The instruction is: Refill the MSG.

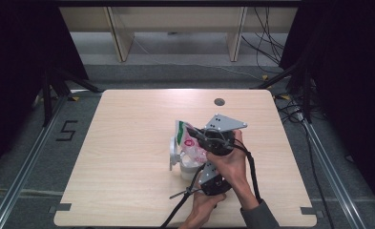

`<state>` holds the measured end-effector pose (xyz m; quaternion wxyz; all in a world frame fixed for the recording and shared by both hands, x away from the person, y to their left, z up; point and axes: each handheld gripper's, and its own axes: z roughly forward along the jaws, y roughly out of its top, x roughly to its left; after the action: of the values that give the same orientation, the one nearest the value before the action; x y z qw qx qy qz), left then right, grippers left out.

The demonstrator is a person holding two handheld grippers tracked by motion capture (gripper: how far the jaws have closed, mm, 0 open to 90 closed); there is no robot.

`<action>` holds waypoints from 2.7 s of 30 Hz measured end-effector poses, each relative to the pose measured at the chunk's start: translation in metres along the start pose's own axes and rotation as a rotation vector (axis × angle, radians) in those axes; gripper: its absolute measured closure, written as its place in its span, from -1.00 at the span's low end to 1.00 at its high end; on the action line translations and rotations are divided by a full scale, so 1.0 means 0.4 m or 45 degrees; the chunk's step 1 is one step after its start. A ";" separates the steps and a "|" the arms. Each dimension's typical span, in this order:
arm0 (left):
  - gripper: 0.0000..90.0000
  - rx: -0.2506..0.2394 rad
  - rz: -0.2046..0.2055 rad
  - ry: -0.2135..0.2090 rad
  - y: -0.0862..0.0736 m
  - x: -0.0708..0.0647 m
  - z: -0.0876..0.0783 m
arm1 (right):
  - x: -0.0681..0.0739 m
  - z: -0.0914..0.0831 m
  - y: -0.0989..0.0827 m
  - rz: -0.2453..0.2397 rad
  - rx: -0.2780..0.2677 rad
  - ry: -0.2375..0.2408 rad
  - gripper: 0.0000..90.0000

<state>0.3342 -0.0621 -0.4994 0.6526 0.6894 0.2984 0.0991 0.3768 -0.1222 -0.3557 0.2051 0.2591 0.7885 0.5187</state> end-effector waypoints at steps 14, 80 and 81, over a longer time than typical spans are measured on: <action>0.77 -0.004 -0.001 -0.004 0.002 0.002 0.000 | -0.002 -0.001 0.003 -0.011 -0.009 -0.011 1.00; 0.77 -0.028 -0.030 -0.015 0.001 0.004 0.005 | 0.000 0.009 0.006 -0.006 -0.015 0.004 1.00; 0.77 -0.022 -0.027 -0.009 0.001 0.003 0.004 | 0.000 0.006 0.006 -0.004 0.001 -0.005 1.00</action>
<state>0.3361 -0.0627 -0.4993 0.6607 0.6808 0.3025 0.0921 0.3789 -0.1197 -0.3543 0.2075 0.2589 0.7886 0.5177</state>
